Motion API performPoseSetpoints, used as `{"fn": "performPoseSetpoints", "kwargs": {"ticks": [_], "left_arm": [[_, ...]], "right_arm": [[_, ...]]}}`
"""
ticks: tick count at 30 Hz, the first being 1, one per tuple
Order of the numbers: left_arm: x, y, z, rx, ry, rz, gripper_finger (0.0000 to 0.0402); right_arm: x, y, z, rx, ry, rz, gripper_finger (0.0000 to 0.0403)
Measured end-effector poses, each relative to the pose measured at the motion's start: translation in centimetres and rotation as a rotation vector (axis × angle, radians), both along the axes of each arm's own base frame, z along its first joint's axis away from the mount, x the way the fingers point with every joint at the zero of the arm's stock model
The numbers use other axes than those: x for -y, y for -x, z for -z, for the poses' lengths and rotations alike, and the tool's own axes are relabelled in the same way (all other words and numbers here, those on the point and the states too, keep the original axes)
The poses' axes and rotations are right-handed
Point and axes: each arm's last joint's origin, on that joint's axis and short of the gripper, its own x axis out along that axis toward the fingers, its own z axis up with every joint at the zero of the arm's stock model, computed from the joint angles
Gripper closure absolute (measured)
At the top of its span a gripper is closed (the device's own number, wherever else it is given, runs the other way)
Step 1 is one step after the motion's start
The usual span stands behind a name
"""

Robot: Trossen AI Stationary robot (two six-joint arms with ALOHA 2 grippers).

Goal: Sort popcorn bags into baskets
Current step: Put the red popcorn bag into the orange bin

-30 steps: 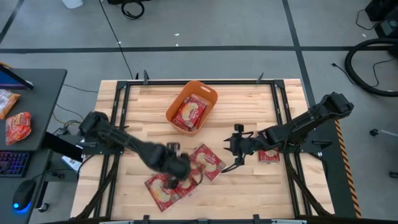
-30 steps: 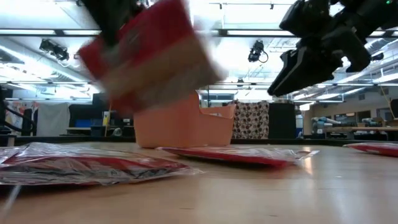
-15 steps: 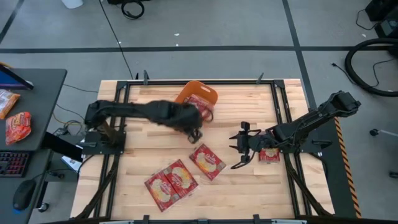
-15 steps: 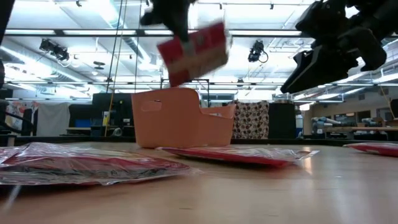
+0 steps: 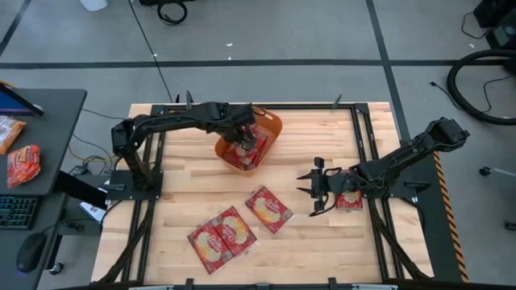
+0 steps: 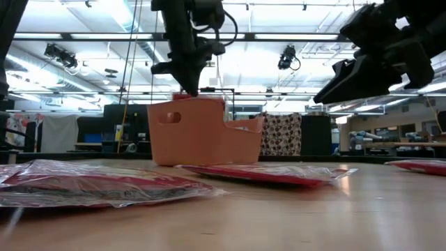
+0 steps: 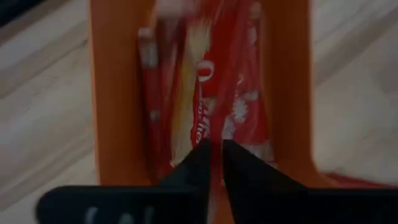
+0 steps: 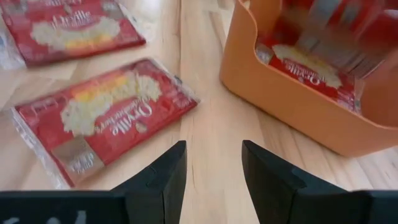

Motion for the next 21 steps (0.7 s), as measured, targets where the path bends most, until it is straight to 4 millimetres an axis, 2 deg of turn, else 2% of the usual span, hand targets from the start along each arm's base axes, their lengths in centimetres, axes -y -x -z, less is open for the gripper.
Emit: {"fn": "performPoseSetpoints", "kwargs": {"ticks": [5,8,11,15,21], "left_arm": [[0.5,-0.7,-1.4,0.055,-0.029,0.102,0.0286],[2.2,-1.5,-2.8,0.101,-0.018,0.263,0.0254],[6.0,-2.4,-3.7,0.121,-0.065,0.492,0.024],[12.1,-2.7,-3.1,0.079,-0.179,0.816,0.0237],[20.1,-1.0,-0.6,-0.014,-0.326,1.029,0.0237]], "right_arm": [[0.0,0.0,-0.1,0.008,0.01,-0.008,0.0244],[0.0,0.0,-0.1,0.008,0.011,-0.009,0.0244],[0.0,0.0,-0.1,0.008,0.011,-0.009,0.0244],[0.0,0.0,-0.1,0.008,0.014,-0.012,0.0244],[-0.1,0.0,-0.1,0.002,-0.005,-0.048,0.0244]]}}
